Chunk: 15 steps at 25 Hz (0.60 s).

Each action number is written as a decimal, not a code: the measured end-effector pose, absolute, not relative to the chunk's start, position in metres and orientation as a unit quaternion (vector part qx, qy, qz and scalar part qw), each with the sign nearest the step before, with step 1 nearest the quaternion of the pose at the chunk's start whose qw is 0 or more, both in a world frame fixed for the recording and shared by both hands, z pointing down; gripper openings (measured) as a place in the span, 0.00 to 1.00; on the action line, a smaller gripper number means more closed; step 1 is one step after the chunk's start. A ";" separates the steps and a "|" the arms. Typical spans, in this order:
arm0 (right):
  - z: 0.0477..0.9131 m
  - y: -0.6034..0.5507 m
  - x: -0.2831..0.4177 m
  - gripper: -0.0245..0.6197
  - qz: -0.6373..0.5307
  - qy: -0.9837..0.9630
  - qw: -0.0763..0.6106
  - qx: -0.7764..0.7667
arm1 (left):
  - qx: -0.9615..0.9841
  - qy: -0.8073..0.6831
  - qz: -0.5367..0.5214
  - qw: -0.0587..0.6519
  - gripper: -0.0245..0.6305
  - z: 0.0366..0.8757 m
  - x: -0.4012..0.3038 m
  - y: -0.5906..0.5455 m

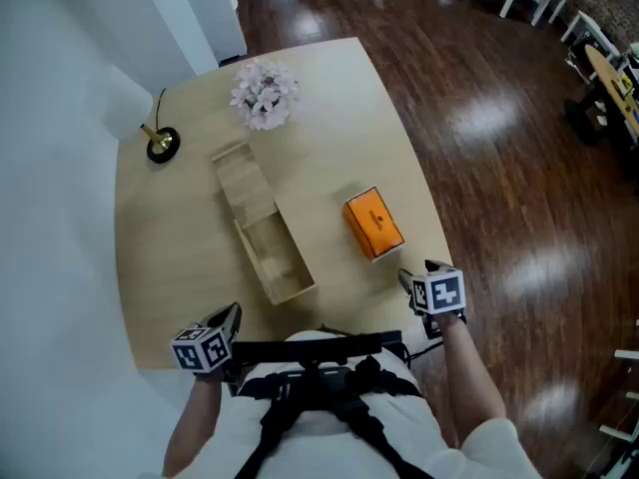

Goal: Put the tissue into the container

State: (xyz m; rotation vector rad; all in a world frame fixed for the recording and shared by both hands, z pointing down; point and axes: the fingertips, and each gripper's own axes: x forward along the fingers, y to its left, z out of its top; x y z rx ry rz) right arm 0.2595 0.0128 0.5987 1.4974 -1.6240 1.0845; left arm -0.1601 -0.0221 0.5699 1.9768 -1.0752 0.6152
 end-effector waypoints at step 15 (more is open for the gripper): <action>0.568 -0.120 0.212 0.68 0.361 -0.703 0.310 0.529 | 0.850 -0.373 0.131 0.349 0.06 0.471 -0.073 -0.042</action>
